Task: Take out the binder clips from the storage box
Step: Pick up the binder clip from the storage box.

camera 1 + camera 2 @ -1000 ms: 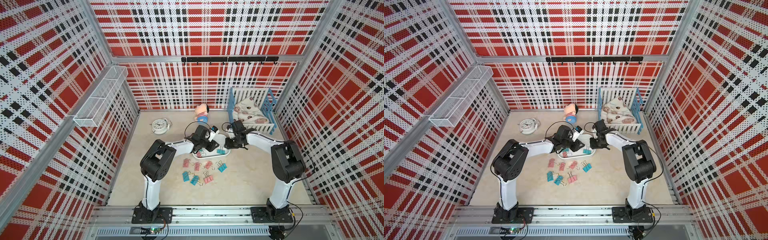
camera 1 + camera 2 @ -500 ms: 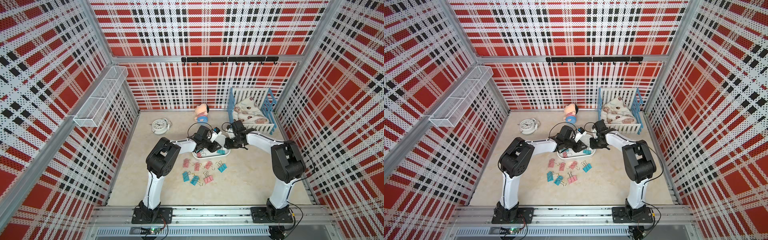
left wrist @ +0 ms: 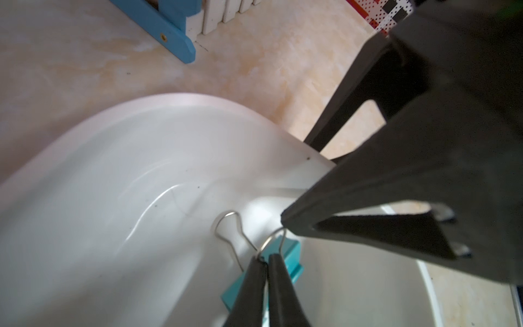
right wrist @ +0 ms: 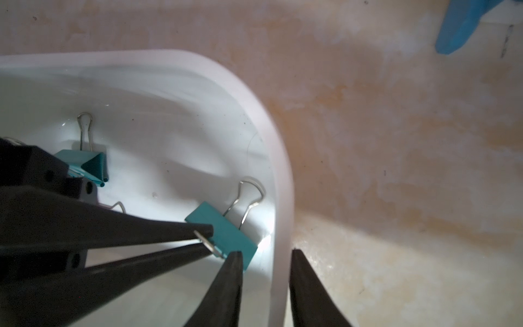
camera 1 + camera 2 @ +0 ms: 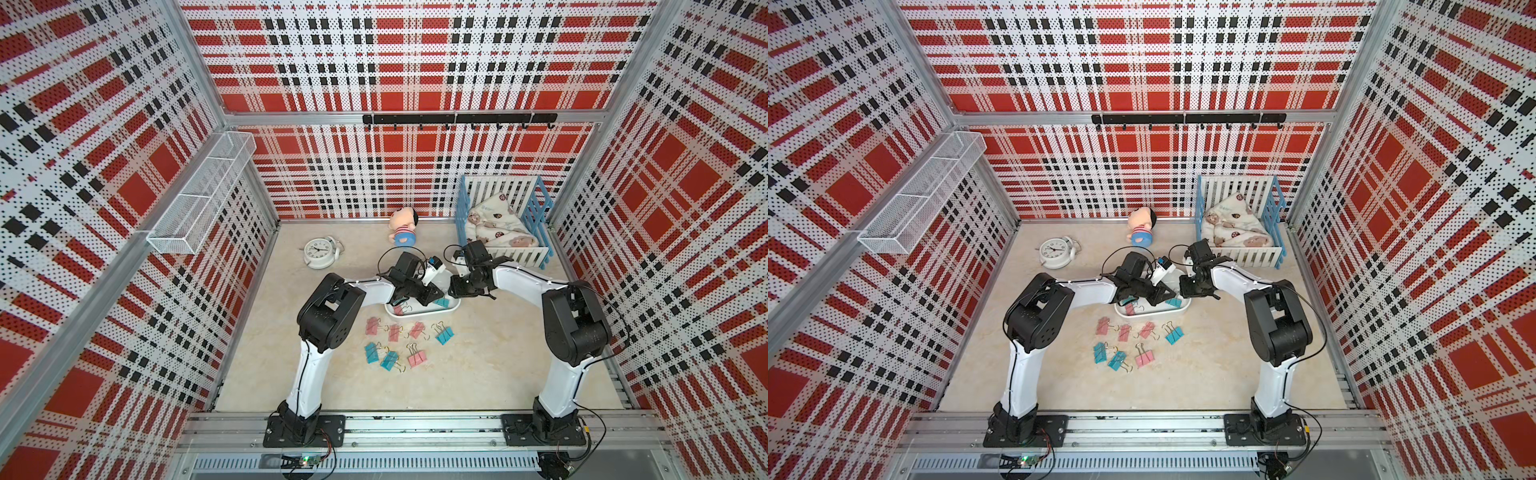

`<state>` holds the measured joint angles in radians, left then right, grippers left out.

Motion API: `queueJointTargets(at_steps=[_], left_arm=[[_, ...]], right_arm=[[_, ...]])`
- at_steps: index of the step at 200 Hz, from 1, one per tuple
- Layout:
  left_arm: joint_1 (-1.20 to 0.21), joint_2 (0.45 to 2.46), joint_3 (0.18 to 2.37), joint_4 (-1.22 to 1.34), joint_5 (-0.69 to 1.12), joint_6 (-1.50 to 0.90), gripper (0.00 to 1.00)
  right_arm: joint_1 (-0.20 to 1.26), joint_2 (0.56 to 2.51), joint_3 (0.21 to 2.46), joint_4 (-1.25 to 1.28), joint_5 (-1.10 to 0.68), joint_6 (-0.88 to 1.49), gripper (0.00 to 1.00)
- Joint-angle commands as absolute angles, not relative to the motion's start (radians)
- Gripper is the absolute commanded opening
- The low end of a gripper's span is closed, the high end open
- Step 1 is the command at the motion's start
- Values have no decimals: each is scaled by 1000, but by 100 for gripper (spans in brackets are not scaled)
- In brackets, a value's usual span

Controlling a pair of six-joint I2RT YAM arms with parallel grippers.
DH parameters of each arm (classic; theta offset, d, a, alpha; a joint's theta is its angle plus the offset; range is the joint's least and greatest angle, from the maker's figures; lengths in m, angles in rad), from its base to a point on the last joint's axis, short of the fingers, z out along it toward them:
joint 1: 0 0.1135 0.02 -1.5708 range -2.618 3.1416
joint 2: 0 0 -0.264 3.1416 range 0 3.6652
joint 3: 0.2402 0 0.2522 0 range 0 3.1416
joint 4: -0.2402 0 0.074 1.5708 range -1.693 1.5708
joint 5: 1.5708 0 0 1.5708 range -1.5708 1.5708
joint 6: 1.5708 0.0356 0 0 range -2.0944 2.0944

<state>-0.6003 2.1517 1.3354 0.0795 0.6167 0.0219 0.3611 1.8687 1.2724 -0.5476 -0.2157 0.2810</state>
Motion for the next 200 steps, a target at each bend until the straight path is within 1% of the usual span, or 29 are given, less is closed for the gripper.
queueJointTargets(at_steps=[1,14,64,124,150,200], left_arm=[[-586,2155,1319,147,660,4,4],[-580,2142,1303,161,663,-2,0],[-564,2046,1229,210,654,-20,0],[-563,1848,1127,215,602,-24,0],[-594,1766,1093,178,576,-13,0],[-706,1626,988,89,472,-13,0]], right_arm=[[352,1870,1279,-545,-216,281,35],[353,1870,1279,-545,-216,281,35],[353,1868,1281,-547,-215,283,35],[353,1868,1281,-547,-215,282,35],[352,1869,1281,-549,-216,282,35],[353,1867,1278,-549,-215,281,35]])
